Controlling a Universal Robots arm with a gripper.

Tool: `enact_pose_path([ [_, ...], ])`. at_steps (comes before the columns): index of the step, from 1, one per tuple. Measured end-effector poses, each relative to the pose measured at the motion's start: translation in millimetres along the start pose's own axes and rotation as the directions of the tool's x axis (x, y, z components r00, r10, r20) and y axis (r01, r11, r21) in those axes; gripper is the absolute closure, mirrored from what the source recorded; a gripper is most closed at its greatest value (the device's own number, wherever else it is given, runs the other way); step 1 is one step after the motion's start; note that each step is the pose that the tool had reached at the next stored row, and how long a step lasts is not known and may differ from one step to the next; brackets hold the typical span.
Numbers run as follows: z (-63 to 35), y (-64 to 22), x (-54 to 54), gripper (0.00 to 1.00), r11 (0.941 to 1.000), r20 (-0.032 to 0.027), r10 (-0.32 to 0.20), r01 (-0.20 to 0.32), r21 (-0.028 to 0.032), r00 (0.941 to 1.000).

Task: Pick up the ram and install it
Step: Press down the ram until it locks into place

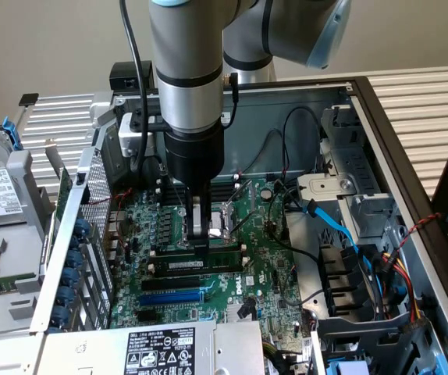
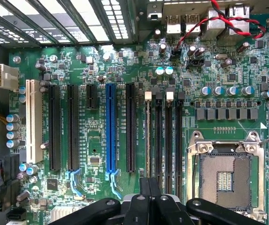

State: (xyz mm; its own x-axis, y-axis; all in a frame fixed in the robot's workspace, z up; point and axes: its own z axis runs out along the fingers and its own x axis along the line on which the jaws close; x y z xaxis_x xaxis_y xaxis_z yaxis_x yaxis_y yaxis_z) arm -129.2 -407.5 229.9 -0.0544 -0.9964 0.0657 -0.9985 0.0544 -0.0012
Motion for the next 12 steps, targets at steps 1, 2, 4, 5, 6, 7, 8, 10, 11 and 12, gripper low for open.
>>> enact_pose_path([
  [1,0.0,0.0,0.0,0.90,1.0000,0.0000,0.000,0.000,0.0000,1.0000],
  [2,0.0,0.0,0.0,0.90,1.0000,0.0000,0.000,0.000,0.0000,1.0000],
  [4,0.0,0.0,0.0,0.90,1.0000,0.0000,0.000,0.000,0.0000,1.0000],
  [5,0.0,0.0,0.1,0.90,1.0000,0.0000,0.000,0.000,0.0000,1.0000],
  [6,0.0,0.0,0.1,0.90,1.0000,0.0000,0.000,0.000,0.0000,1.0000],
  [7,0.0,0.0,0.1,0.90,1.0000,0.0000,0.000,0.000,0.0000,1.0000],
  [8,0.0,0.0,0.1,0.90,1.0000,0.0000,0.000,0.000,0.0000,1.0000],
  [10,0.0,0.0,0.1,0.90,1.0000,0.0000,0.000,0.000,0.0000,1.0000],
  [11,0.0,0.0,0.1,0.90,1.0000,0.0000,0.000,0.000,-0.0001,1.0000],
  [12,0.0,0.0,0.1,0.90,1.0000,-0.0001,0.000,0.000,-0.0001,1.0000],
])
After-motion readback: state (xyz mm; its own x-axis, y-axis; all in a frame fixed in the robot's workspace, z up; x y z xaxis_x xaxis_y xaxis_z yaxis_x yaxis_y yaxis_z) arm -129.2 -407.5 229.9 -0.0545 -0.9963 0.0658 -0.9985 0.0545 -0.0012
